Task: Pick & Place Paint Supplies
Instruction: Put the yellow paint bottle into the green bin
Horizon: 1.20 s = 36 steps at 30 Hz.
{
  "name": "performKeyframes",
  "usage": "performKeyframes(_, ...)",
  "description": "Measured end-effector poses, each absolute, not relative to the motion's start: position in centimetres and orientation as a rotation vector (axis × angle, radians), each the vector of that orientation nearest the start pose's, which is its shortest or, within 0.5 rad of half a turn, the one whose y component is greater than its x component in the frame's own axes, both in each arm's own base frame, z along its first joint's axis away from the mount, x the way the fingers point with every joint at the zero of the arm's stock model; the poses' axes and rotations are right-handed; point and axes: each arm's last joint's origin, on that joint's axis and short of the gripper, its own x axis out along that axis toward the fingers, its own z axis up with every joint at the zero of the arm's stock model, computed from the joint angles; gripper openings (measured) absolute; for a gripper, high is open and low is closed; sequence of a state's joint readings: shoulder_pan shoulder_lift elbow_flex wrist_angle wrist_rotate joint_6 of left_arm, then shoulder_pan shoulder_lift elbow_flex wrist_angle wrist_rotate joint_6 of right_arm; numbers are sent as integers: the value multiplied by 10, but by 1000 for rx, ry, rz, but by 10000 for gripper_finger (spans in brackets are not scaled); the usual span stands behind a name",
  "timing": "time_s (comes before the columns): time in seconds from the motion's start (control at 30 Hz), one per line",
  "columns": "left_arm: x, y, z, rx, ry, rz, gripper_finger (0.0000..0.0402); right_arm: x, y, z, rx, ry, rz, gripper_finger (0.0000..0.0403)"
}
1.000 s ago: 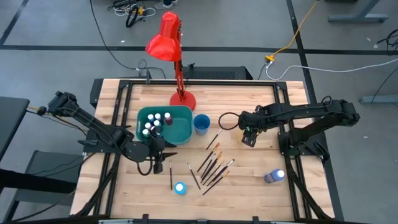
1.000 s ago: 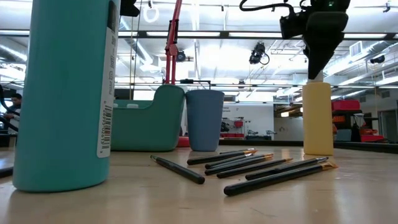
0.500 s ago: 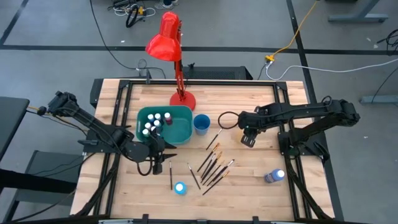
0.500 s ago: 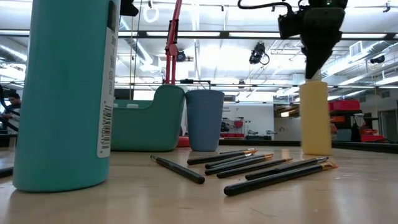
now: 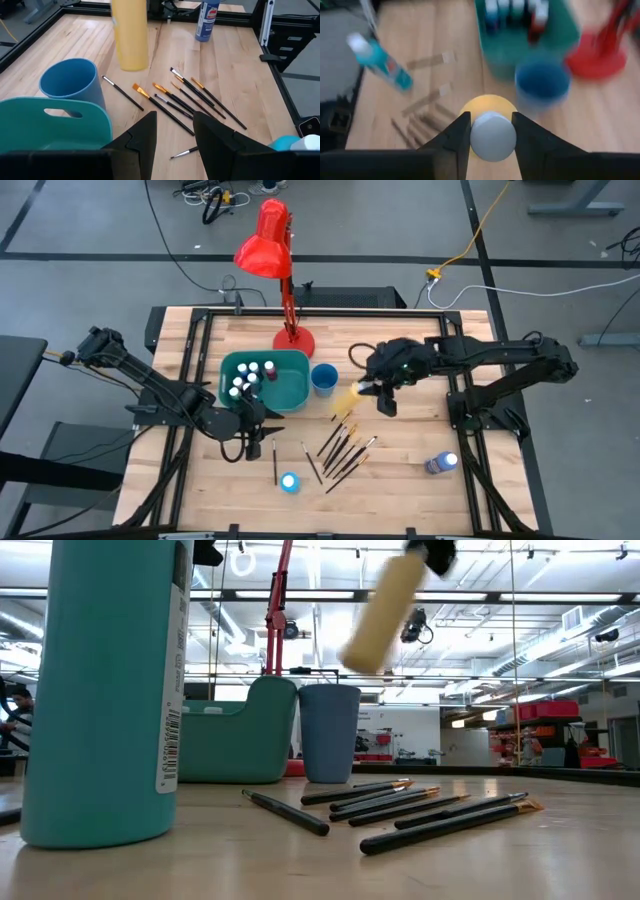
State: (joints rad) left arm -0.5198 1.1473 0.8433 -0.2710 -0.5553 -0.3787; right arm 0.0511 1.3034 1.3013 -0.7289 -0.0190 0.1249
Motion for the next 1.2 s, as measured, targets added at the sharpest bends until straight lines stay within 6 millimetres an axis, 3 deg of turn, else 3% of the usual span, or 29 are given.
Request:
performKeyframes(0.17,215,-106,286,1,466,103,137,297,16,379,-41,624,71,122)
performKeyframes(0.37,206,-102,327,68,364,66,137,362,6,376,-232,694,62,122)
performKeyframes(0.57,197,-97,340,125,324,48,137,418,-26,363,-241,736,68,122)
performKeyframes(0.67,196,-96,339,132,338,49,137,433,-39,352,-239,789,86,122)
performKeyframes(0.83,195,-96,336,126,364,47,137,451,-52,316,-170,874,182,122)
performKeyframes(1.03,193,-95,331,134,410,61,137,461,-60,289,-199,950,176,122)
performKeyframes(1.2,193,-95,331,134,411,60,137,464,-63,282,-297,979,129,122)
